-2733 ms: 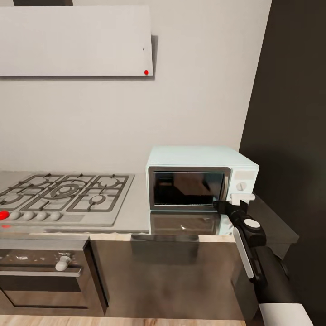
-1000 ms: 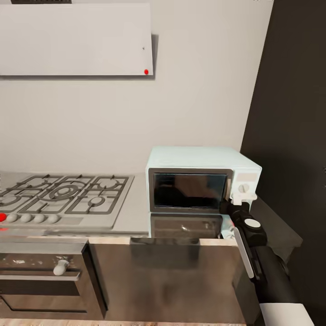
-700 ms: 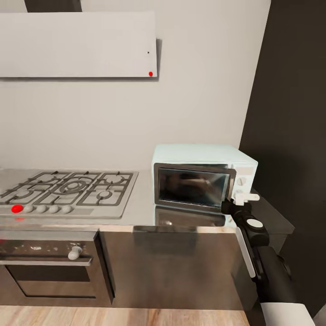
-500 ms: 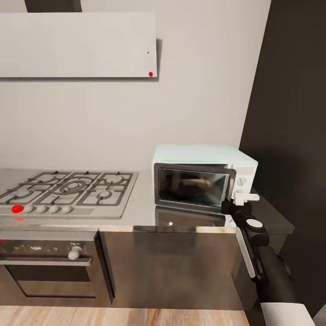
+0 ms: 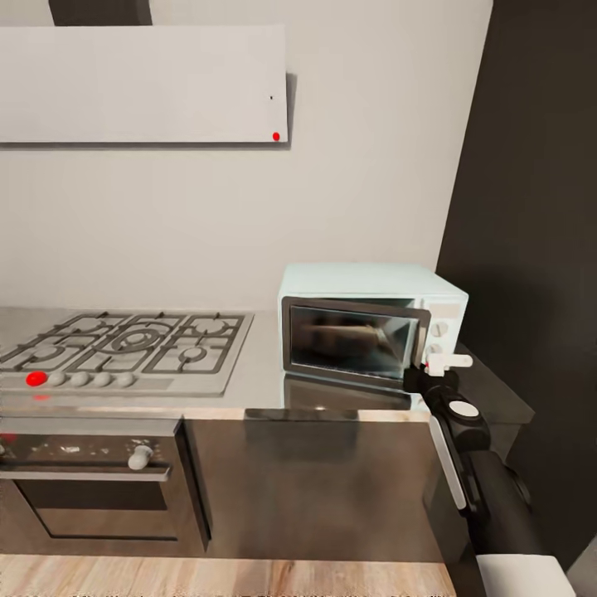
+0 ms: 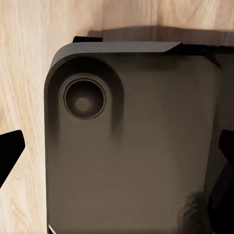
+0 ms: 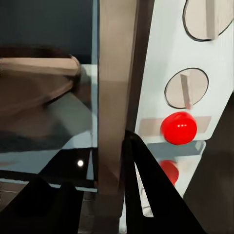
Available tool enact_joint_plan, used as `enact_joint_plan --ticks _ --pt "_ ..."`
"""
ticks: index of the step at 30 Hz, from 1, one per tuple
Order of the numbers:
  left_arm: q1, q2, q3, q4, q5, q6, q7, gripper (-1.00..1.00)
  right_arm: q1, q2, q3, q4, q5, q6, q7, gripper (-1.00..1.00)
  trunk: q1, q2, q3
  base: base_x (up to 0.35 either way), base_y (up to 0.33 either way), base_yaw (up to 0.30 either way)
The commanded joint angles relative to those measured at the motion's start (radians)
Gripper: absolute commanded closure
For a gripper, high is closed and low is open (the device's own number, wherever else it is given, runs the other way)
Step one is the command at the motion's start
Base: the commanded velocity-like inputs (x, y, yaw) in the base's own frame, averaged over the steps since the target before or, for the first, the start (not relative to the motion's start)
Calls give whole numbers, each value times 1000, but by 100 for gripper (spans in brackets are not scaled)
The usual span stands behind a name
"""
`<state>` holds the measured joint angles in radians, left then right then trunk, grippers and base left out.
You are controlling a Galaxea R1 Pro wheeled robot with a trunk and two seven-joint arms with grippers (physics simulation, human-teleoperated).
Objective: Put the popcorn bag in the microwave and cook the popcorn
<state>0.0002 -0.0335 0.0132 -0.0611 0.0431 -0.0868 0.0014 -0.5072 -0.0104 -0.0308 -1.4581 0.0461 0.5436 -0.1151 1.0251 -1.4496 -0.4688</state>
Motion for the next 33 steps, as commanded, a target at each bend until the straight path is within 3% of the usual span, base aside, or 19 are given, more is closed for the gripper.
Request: enact_joint_plan --ticks 1,19,33 --pt "0 0 1 0 4 -2 0 -100 0 0 12 2 -29 3 2 100 0 0 -1 -76 0 0" --pt "0 0 1 0 4 -2 0 -100 0 0 12 2 -29 3 2 100 0 0 -1 -77 1 0" --pt "0 -2 1 0 4 -2 0 -100 0 0 12 2 -29 3 2 100 0 0 -1 -114 98 0"
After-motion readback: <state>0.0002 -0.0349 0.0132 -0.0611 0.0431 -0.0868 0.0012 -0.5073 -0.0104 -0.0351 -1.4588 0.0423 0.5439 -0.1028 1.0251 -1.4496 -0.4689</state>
